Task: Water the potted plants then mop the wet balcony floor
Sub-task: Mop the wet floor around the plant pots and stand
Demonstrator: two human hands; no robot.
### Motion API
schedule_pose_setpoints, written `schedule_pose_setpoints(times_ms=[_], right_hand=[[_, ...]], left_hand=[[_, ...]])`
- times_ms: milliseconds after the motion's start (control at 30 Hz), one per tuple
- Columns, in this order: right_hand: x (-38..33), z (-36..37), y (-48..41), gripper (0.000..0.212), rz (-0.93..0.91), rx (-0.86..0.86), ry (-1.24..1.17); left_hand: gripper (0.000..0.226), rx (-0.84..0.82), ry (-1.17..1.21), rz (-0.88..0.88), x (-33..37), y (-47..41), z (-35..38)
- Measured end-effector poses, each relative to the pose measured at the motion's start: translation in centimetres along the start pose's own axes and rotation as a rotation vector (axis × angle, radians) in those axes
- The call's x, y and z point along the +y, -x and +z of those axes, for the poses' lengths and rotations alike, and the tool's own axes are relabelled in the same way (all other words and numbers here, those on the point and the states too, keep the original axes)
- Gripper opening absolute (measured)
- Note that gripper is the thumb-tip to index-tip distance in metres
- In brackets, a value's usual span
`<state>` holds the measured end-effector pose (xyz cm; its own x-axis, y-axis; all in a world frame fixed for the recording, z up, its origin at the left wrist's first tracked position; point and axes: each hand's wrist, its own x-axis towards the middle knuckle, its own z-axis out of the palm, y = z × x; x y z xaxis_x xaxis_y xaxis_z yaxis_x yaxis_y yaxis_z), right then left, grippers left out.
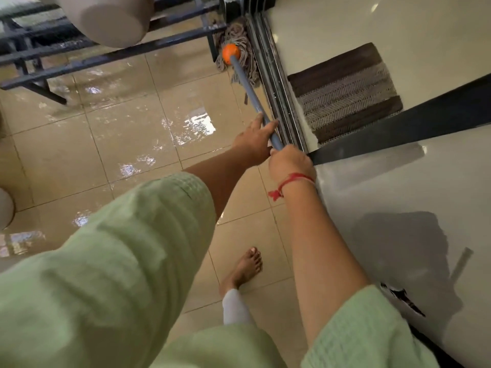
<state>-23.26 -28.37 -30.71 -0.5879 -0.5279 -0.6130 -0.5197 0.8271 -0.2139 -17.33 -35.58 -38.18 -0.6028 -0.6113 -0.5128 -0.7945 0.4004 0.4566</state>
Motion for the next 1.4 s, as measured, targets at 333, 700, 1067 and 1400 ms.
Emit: schedule_pose_setpoints(times_ms=[333,700,1067,1400], right_hand=[[12.7,1.9,18.3,0.036,0.206,-0.201,0.172],[16.1,3.3,30.7,0.027,0.401,-0.257,0.190],[12.3,1.6,20.5,0.032,0.291,-0.100,0.216],[2.9,-0.6,1.8,0.038,-0.014,0.047,0.084]], left_hand=[[0.060,-0.231,0.006,0.263,5.2,17.9,9.4],[0.046,-0.514,0.081,0.442,6.0,29.7,14.0],[0.048,-0.369,-0.109,0.380,4.9,16.2,10.6],[0.069,-0.032,-0.119,-0.053,2.8,1.0,1.5]])
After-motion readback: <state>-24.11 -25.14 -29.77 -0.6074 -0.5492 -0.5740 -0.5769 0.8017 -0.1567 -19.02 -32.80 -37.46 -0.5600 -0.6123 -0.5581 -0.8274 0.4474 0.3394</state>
